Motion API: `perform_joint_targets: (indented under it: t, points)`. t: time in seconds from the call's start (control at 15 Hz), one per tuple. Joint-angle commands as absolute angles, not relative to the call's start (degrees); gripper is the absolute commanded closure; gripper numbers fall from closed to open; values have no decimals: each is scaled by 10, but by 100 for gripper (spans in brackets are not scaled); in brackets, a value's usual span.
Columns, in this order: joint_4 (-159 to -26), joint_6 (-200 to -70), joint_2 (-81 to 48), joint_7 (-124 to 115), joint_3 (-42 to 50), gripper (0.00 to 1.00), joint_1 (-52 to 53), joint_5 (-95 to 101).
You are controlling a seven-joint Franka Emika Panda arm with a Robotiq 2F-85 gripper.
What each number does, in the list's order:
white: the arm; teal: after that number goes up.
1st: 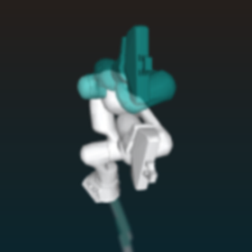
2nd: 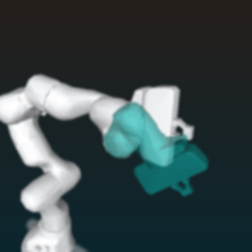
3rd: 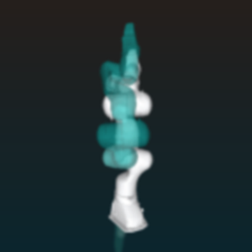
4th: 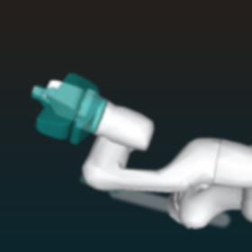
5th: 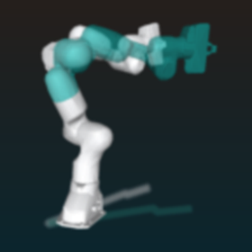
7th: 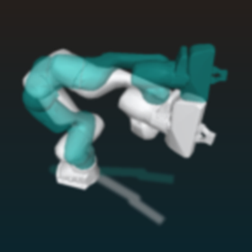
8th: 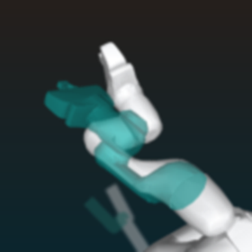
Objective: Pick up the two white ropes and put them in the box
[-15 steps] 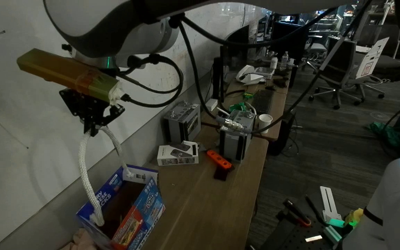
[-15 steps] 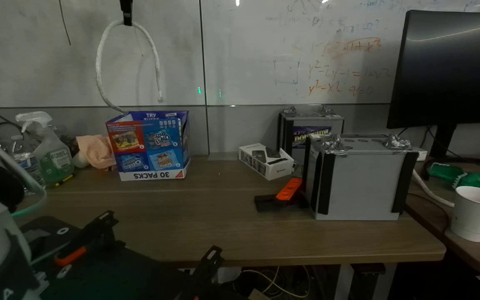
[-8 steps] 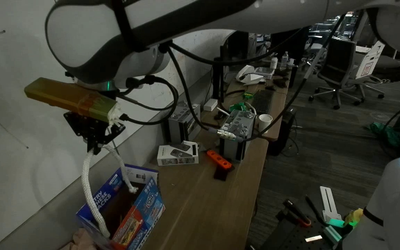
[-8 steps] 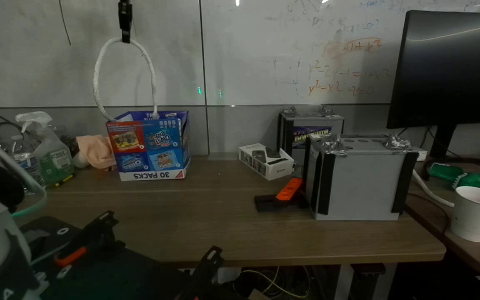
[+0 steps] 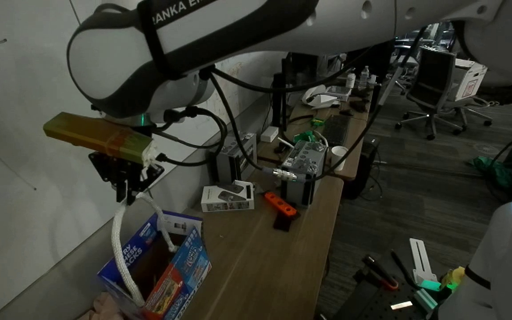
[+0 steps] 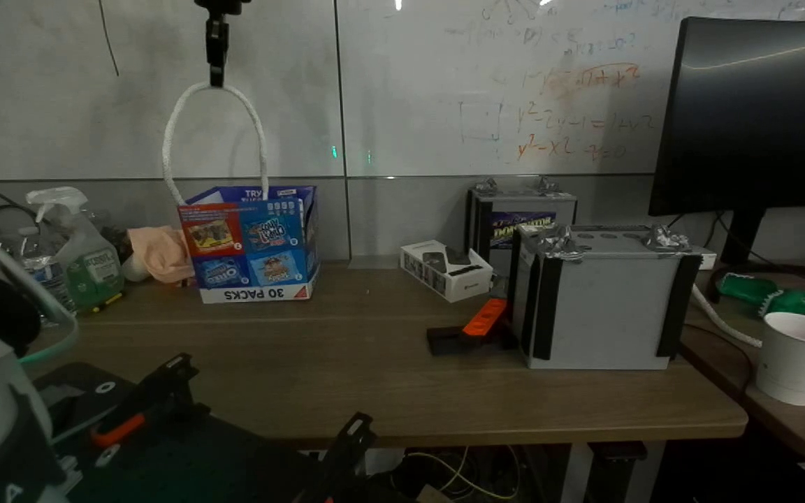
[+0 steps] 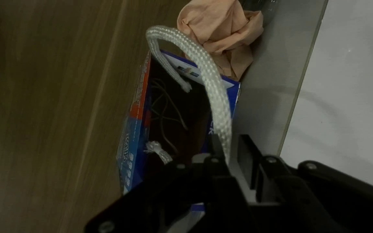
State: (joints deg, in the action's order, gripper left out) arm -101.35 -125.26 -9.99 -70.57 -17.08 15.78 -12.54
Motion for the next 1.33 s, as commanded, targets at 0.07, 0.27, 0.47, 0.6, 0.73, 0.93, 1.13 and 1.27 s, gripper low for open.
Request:
perform_joint_targets:
  t: [0.07,0.27,0.47,0.6,0.73,0.93,1.13,1.27]
  points:
    - [-998,-1229,-100,-671,-161,41,163,-135]
    - [-1015,-1198,-77,-652,-157,18,162,-121]
    - [-1046,-1094,-21,-593,-153,0,156,-108]
    - [-1079,-1009,37,-548,-149,0,150,-102]
    - [-1102,-930,86,-491,-144,0,146,-96]
    - [-1158,-847,178,-406,-141,0,139,-57]
    - [-1232,-815,280,-307,-138,0,132,-13]
    - [-1286,-819,349,-245,-114,0,152,24]
